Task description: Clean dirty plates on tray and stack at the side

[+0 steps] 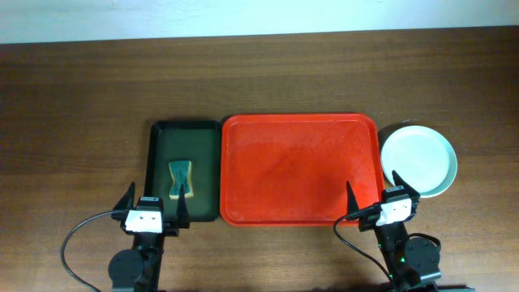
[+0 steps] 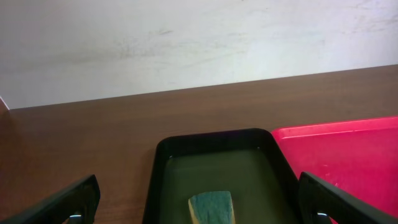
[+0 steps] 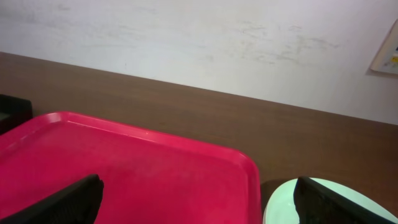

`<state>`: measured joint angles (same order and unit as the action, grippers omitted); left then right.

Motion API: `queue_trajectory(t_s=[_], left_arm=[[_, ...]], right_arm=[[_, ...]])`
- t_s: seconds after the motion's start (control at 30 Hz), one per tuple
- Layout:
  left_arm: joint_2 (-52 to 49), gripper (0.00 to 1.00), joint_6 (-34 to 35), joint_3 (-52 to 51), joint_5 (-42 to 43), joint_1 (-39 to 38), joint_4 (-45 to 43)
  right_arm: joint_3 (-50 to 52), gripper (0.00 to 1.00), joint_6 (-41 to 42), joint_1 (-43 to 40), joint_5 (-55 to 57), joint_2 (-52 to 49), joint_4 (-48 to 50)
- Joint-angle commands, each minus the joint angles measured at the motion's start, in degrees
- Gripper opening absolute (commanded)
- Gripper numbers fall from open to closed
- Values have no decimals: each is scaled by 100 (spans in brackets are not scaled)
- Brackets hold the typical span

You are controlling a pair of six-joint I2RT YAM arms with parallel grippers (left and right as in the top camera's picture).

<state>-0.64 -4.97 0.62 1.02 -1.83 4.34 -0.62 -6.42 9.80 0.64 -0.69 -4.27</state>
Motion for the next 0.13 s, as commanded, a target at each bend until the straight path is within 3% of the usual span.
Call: queue_trajectory(t_s=[0.0,0.1], left_arm=[[31,99,-94,-13,-83,-26,44],[31,99,-94,-13,-83,-26,44]], right_arm=[[31,98,0,31,96,44,-33],[31,98,0,31,96,44,-33]])
